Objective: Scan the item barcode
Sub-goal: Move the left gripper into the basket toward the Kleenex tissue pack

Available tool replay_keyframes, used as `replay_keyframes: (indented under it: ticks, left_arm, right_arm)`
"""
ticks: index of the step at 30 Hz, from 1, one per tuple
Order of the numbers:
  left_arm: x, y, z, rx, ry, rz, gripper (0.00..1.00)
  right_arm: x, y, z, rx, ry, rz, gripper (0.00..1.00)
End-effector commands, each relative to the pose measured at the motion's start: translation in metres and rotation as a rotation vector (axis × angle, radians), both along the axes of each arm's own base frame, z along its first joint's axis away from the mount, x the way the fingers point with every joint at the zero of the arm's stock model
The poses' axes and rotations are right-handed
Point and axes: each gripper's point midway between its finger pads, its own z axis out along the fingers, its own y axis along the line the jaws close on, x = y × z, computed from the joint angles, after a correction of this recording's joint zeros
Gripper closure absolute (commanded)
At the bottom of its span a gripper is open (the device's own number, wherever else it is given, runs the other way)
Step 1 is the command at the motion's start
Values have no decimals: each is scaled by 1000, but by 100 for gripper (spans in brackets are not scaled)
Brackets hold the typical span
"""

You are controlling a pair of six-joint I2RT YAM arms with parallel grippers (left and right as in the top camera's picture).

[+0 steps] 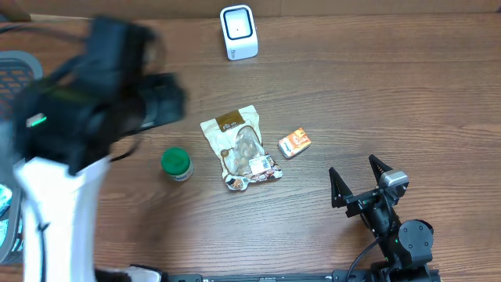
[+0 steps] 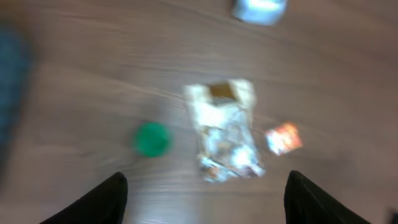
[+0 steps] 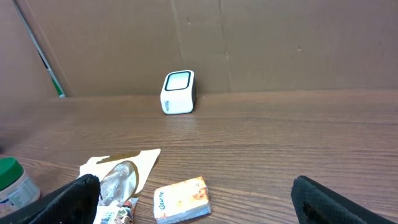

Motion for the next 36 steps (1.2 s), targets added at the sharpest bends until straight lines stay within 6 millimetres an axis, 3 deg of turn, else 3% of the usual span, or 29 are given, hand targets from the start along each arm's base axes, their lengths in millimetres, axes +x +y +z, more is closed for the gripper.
replay_keyframes:
  ticks: [1, 3, 6, 7, 9, 11, 12, 15, 19, 23, 30, 36]
  left_arm:
    - [-12, 59, 16, 52, -61, 180, 34]
    - [-24, 95, 25, 39, -93, 316, 33]
    - [-34, 133, 26, 33, -101, 465, 28]
    - [-39, 159, 21, 35, -86, 561, 20]
    - [-45, 184, 11, 11, -54, 661, 1]
    - [-51, 210, -2, -22, -10, 759, 0]
    - [-56, 232, -16, -72, 27, 833, 0]
    - [-63, 264, -36, -149, 77, 924, 2]
    - [-77, 301, -65, -153, 179, 957, 13]
    - [-95, 328, -96, -108, 323, 1056, 19]
    - [-87, 358, -144, -64, 403, 1071, 22]
    - [-98, 376, -188, 20, 474, 1127, 22]
  right_arm:
    - [-1, 1, 4, -1, -18, 7, 0]
    - [-1, 1, 4, -1, -18, 7, 0]
    - [-1, 1, 4, -1, -18, 7, 0]
    - [-1, 1, 4, -1, -18, 7, 0]
    - [-1, 1, 4, -1, -18, 7, 0]
    - [-1, 1, 4, -1, -18, 7, 0]
    - [-1, 1, 4, -1, -18, 7, 0]
    - [-1, 1, 4, -1, -18, 7, 0]
    - [-1, 1, 4, -1, -18, 7, 0]
    - [-1, 1, 4, -1, -18, 7, 0]
    - [-1, 1, 4, -1, -18, 7, 0]
    - [-1, 1, 4, -1, -18, 7, 0]
